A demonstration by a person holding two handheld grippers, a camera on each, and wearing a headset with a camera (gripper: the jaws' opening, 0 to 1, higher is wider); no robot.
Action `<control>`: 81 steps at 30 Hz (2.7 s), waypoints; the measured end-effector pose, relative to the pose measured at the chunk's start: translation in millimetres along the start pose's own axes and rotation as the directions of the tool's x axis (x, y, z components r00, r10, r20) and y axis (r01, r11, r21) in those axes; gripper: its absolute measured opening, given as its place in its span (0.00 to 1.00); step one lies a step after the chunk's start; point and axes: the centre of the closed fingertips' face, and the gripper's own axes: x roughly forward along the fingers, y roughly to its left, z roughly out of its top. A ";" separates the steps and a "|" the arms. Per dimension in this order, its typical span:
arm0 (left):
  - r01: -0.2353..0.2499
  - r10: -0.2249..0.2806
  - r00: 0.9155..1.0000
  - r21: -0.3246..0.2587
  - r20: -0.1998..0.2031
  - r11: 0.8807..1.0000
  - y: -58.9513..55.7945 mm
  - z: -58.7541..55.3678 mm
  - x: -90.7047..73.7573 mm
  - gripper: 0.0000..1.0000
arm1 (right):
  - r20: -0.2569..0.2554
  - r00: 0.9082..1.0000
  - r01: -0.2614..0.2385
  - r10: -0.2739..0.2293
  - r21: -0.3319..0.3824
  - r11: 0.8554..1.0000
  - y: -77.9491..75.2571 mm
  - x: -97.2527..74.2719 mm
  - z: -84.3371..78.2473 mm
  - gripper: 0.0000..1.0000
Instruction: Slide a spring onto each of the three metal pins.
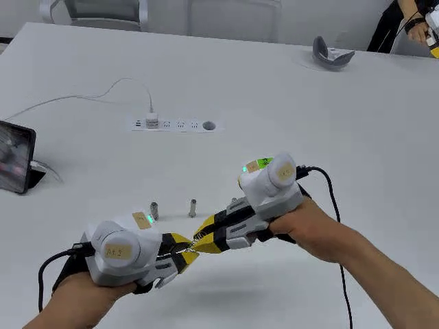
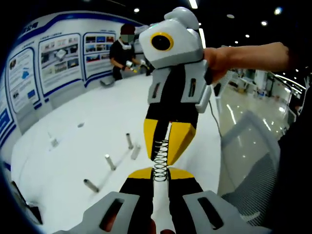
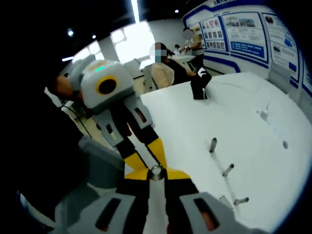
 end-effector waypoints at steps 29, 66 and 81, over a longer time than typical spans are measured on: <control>0.083 -0.081 0.994 0.020 -0.076 0.996 -9.2 -16.2 -1.5 0.10 | -0.141 0.990 -0.044 0.016 -0.198 0.979 13.4 18.4 -8.4 0.13; -0.123 0.105 0.991 -0.239 -0.088 0.963 27.0 -79.0 -31.6 0.27 | -0.182 0.983 0.009 -0.039 -0.160 0.987 -12.5 11.4 -28.5 0.12; -0.224 0.211 0.975 -0.325 -0.075 0.919 47.7 -84.7 -51.9 0.38 | -0.222 0.970 0.073 -0.100 -0.126 0.989 -51.6 10.4 -35.8 0.12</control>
